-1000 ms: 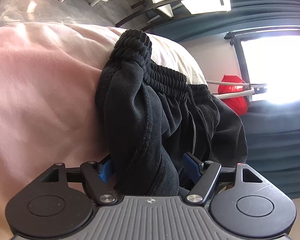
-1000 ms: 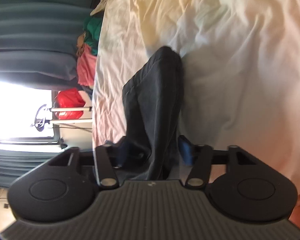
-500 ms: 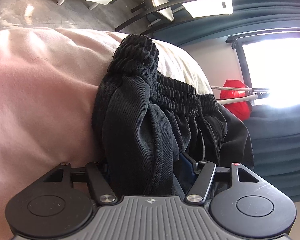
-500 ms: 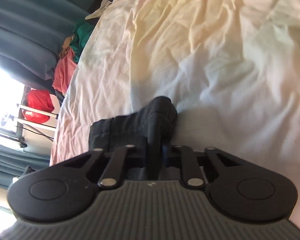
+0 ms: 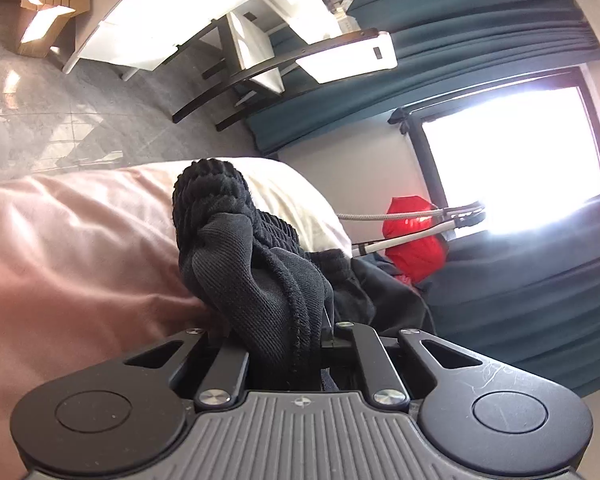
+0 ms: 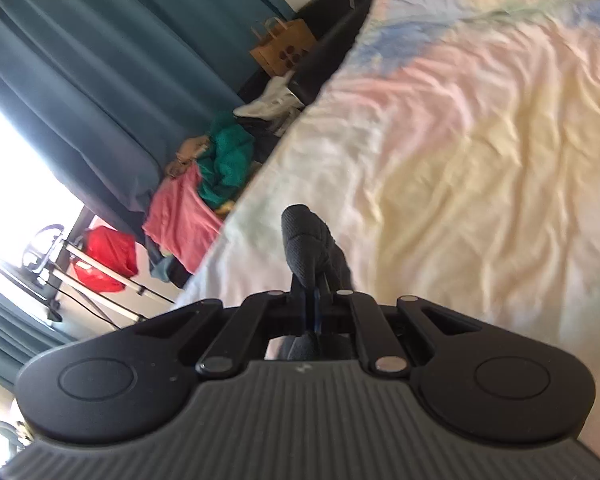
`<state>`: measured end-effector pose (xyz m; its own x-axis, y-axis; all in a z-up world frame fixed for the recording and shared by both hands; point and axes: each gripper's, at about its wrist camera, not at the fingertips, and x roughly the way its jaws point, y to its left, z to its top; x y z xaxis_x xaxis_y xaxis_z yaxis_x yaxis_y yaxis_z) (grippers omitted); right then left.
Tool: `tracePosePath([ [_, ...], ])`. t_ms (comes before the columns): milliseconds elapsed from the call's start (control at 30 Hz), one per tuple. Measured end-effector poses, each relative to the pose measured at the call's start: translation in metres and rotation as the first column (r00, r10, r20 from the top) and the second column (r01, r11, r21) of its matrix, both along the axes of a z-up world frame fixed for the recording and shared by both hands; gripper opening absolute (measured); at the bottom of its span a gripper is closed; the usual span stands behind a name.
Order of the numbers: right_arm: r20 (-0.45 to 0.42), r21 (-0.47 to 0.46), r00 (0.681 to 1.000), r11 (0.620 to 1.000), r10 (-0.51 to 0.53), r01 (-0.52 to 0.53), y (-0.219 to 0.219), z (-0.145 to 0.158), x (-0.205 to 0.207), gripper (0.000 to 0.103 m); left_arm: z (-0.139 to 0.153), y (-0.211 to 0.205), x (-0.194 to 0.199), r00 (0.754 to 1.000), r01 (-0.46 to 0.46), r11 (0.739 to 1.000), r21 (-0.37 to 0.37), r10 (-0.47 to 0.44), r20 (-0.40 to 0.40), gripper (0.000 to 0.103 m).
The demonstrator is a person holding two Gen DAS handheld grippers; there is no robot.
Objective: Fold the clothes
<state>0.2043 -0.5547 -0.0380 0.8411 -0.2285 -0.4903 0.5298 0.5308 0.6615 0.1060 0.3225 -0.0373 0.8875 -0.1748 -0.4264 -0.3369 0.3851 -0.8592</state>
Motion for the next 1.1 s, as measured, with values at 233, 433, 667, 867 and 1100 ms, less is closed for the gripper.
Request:
tracePosePath([
  [233, 0.249, -0.083, 0.968, 0.997, 0.022, -0.001, -0.025, 0.061, -0.020, 0.007, 0.023, 0.014, -0.015, 0.999, -0.008, 1.000, -0.004, 0.008, 0.037, 0.009],
  [433, 0.139, -0.069, 0.990, 0.998, 0.006, 0.003, -0.047, -0.011, -0.119, 0.007, -0.017, 0.022, -0.082, 0.999, 0.047, 0.996, -0.071, -0.049, -0.022, 0.009],
  [667, -0.100, -0.014, 0.995, 1.000, 0.005, -0.006, -0.044, -0.100, -0.192, 0.007, -0.064, 0.037, -0.129, 0.982, 0.088, 0.992, -0.087, -0.101, -0.162, 0.010],
  [867, -0.160, 0.016, 0.986, 0.999, 0.051, -0.049, -0.039, -0.079, -0.159, 0.007, -0.060, 0.041, -0.118, 0.984, 0.072, 0.992, -0.101, -0.087, -0.157, 0.010],
  [1100, 0.101, -0.106, 0.990, 0.991, 0.096, -0.085, -0.027, 0.045, -0.120, 0.006, 0.003, 0.022, -0.086, 0.994, 0.034, 0.997, -0.072, -0.041, -0.096, 0.009],
])
